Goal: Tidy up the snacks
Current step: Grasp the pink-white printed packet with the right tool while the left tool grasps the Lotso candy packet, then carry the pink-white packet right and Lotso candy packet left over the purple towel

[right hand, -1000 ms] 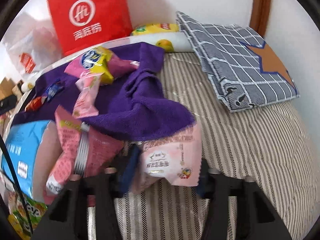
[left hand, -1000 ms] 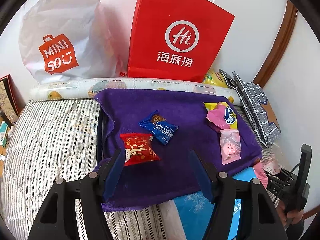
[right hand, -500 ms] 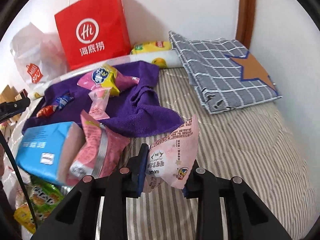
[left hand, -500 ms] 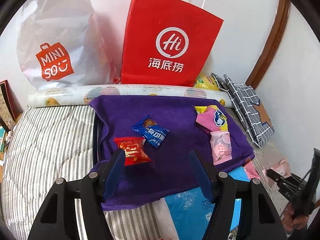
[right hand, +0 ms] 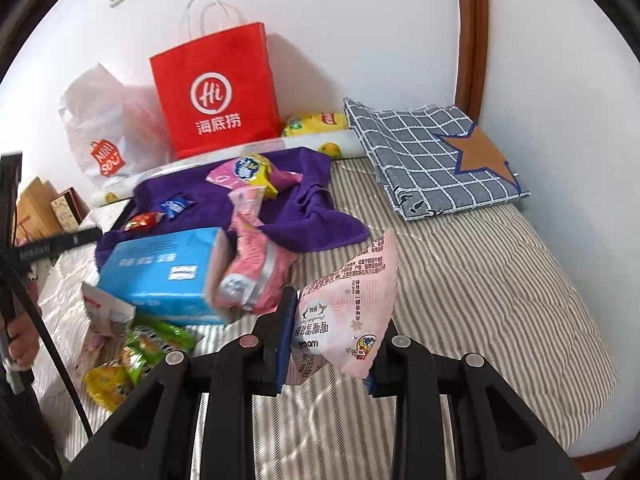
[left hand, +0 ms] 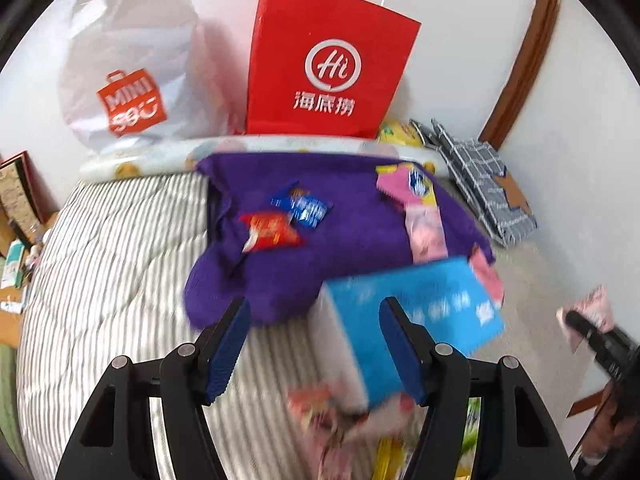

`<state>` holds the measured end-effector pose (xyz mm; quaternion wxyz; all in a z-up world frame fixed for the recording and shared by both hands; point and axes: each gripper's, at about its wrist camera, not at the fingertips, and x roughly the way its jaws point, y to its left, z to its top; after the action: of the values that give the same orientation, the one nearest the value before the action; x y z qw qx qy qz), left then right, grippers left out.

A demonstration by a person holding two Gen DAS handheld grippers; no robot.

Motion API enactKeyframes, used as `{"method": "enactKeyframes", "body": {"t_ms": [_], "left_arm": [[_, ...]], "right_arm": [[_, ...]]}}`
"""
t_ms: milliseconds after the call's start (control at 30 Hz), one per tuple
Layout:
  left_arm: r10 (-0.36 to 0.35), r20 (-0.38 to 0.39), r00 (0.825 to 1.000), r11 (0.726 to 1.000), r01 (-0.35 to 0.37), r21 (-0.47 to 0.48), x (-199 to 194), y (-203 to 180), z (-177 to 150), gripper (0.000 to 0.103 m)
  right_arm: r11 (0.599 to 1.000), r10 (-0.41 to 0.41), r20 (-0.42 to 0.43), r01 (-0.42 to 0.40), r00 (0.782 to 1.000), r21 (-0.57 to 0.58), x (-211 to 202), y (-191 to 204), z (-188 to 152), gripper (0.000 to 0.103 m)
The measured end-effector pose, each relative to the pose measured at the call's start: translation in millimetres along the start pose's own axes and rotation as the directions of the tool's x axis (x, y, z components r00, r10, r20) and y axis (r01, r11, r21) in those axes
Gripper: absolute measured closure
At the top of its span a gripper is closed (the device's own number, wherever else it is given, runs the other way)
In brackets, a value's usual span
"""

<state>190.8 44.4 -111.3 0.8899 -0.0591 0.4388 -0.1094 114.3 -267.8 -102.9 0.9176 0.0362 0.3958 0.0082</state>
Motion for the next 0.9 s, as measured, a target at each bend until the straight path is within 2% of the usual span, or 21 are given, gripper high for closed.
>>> {"method": "enactKeyframes", "body": {"t_ms": [67,233,367,433,500,567,667,833,900], "left_arm": [[0.025,-0.024,0.999,1.000,-0.025,0.009,-5.1,0.9,-16.1,0.039],[0.031,-0.046,0.998,0.999,-0.030,0.018,-14.7,1.8,-51.3,0.039],[0.047,-0.072,0.996,0.999,-0.046,0.028,-8.0,-2.8,-69.1,0.041],[0.057,-0.083,0.995,0.998,-0.054,0.036,-1.0,-5.2,-75.3,0.045],[0.066,-0.088,0.994,0.998,-0.064,0.022,6.0,-5.4,-78.8,0.058],[0.070,-0.091,0.993,0.998,-0.069,0.011,12.1,-6.6,-80.3,0.064],[0.146,-0.066,0.987,0.988,-0.141,0.070,14.5,-10.8,-81.1,0.080],[0.193,-0.057,0.980,0.981,-0.192,0.018,11.1,14.4,-78.6,0.082],[0.186,-0.058,0.981,0.982,-0.186,0.004,13.3,21.6,-77.9,0.082]], "right_arm": [[1.000,0.007,0.006,-0.007,1.000,-0.007,-4.8,5.6,-5.1,0.075],[0.999,0.032,0.006,-0.032,0.999,-0.012,-10.7,13.4,-14.3,0.075],[0.999,0.043,0.005,-0.043,0.999,-0.018,-8.3,16.6,-23.0,0.075],[0.998,0.054,0.001,-0.054,0.999,-0.017,-4.2,17.6,-28.6,0.075],[0.998,0.059,-0.011,-0.060,0.998,-0.018,1.8,19.0,-34.8,0.075],[0.998,0.055,-0.030,-0.056,0.998,-0.031,8.7,21.7,-40.6,0.075],[0.997,0.045,-0.044,-0.047,0.998,-0.057,15.1,23.5,-45.0,0.075],[0.997,0.032,-0.014,-0.033,0.999,-0.076,17.4,16.4,-40.4,0.075],[0.997,0.041,-0.012,-0.042,0.999,-0.067,23.9,13.9,-37.8,0.075]]}}
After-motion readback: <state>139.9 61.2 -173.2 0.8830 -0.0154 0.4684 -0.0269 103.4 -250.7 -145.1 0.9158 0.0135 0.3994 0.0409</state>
